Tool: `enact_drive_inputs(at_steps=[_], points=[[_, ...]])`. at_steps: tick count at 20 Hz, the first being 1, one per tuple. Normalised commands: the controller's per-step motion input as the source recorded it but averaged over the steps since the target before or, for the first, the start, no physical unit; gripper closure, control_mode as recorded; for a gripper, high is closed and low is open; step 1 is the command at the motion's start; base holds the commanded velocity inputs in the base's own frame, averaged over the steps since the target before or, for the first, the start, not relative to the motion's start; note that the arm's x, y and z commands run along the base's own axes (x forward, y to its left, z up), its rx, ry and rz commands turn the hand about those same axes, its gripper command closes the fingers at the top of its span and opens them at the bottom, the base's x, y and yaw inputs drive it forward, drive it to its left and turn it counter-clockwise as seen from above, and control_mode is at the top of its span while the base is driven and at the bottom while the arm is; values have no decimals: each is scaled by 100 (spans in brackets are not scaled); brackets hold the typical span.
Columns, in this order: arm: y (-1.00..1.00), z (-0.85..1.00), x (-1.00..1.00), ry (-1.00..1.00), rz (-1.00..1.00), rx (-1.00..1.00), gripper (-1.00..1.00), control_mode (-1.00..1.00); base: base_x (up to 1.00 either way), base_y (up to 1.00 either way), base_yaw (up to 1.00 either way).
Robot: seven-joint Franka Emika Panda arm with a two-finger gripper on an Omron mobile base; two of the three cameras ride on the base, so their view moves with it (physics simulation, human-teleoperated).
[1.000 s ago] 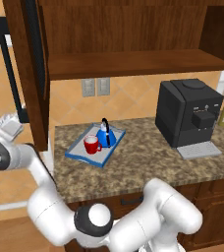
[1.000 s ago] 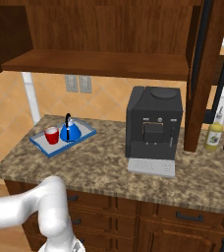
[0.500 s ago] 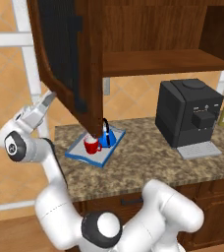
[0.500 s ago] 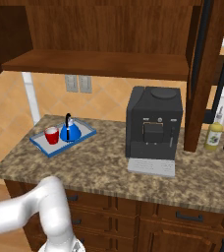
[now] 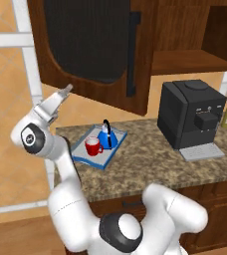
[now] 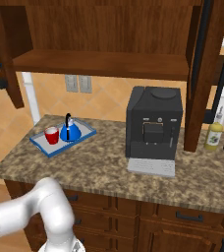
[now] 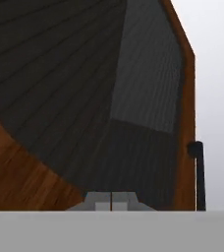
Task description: Pick the kettle from the counter and place it on the tray. Then pick the mug from the cabinet and place it on the tray. Then close the cabinet doors.
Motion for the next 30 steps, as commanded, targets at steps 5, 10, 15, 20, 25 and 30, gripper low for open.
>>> enact_drive_inputs(at_steps=[5,10,15,20,25,30], points=[[-61,47,17,52,10,4,100,-100,0,0,0],[-92,17,39,54,18,20,100,-100,0,0,0],[-100,2,46,46,18,15,100,-100,0,0,0],[-100,-3,81,39,16,7,100,-100,0,0,0],[-100,-7,57,18,5,36,100,-100,0,0,0],[-86,-36,54,-2,3,21,100,-100,0,0,0]])
